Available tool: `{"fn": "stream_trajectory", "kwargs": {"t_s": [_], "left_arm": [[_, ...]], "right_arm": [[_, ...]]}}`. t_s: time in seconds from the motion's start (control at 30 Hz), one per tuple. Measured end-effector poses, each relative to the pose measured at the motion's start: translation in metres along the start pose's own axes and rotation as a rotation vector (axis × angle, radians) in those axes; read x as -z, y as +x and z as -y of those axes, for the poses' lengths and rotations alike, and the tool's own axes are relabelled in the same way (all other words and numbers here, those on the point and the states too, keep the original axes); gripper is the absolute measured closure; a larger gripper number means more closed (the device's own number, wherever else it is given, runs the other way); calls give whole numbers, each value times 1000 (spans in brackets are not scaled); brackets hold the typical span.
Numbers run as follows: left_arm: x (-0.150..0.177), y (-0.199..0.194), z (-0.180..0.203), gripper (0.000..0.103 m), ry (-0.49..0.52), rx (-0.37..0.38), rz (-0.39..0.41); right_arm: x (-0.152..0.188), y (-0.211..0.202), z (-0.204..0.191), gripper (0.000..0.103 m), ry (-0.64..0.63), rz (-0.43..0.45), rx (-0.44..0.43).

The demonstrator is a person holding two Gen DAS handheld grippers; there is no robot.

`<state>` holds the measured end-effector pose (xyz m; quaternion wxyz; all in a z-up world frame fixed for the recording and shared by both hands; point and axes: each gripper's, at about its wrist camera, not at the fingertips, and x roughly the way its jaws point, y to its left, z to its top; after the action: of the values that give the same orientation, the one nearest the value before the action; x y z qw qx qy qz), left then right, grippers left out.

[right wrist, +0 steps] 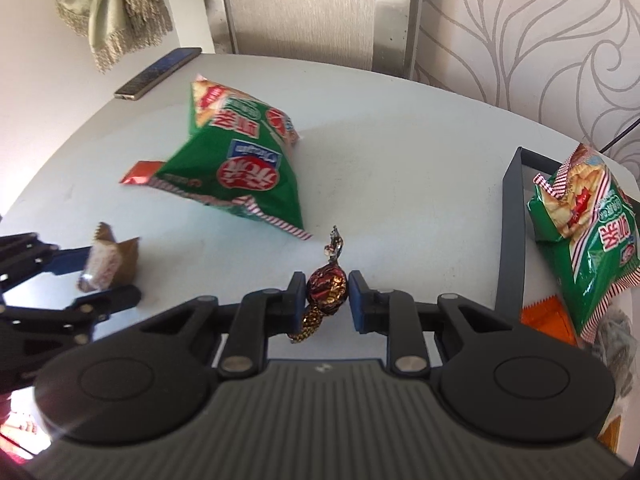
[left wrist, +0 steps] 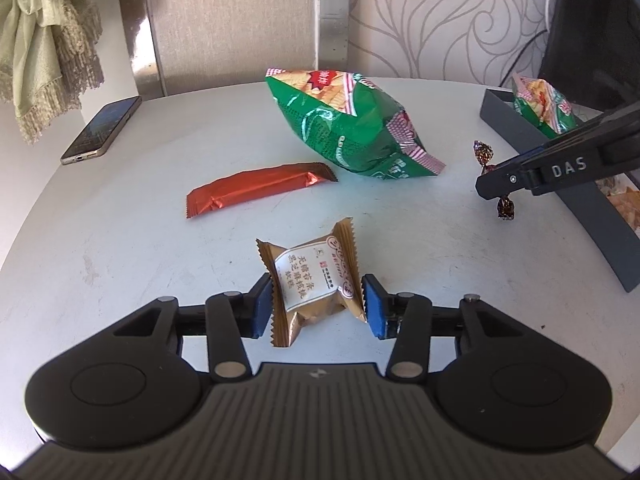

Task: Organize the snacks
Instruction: 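Grasp the wrapped chocolate candy with the right gripper, then carry the biscuit packet with the left gripper over the box while the right carries the candy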

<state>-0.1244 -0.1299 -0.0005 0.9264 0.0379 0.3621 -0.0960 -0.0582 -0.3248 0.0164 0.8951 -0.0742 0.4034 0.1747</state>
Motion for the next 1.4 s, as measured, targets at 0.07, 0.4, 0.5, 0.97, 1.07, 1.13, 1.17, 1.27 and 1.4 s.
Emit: {"fn": "stream_trajectory", "kwargs": {"t_s": [0.07,0.4,0.5,0.97,1.07,1.13,1.17,1.27,1.4], "left_arm": [[0,-1,1,53,9,16,1],[-3,-12,10,57,75,75,36],[-4,-16,13,58,94,90,46],[-14,-26,42,58,188,151,79],[-20,-29,52,58,209,167,93],[-24,-30,62,58,228,178,105],[-26,-31,66,58,237,183,110],[-34,-32,80,58,263,199,132],[-44,-31,100,58,286,223,150]], "right_arm": [[4,-10,-8,77,-3,13,-11],[13,-59,-44,77,-19,92,-29],[15,-72,-47,77,-12,114,-21],[30,-107,-51,77,13,145,38],[33,-113,-44,77,26,152,54],[34,-117,-40,77,33,158,62],[34,-119,-38,77,36,161,67],[35,-125,-29,77,48,172,84],[38,-133,-12,77,71,182,108]]}}
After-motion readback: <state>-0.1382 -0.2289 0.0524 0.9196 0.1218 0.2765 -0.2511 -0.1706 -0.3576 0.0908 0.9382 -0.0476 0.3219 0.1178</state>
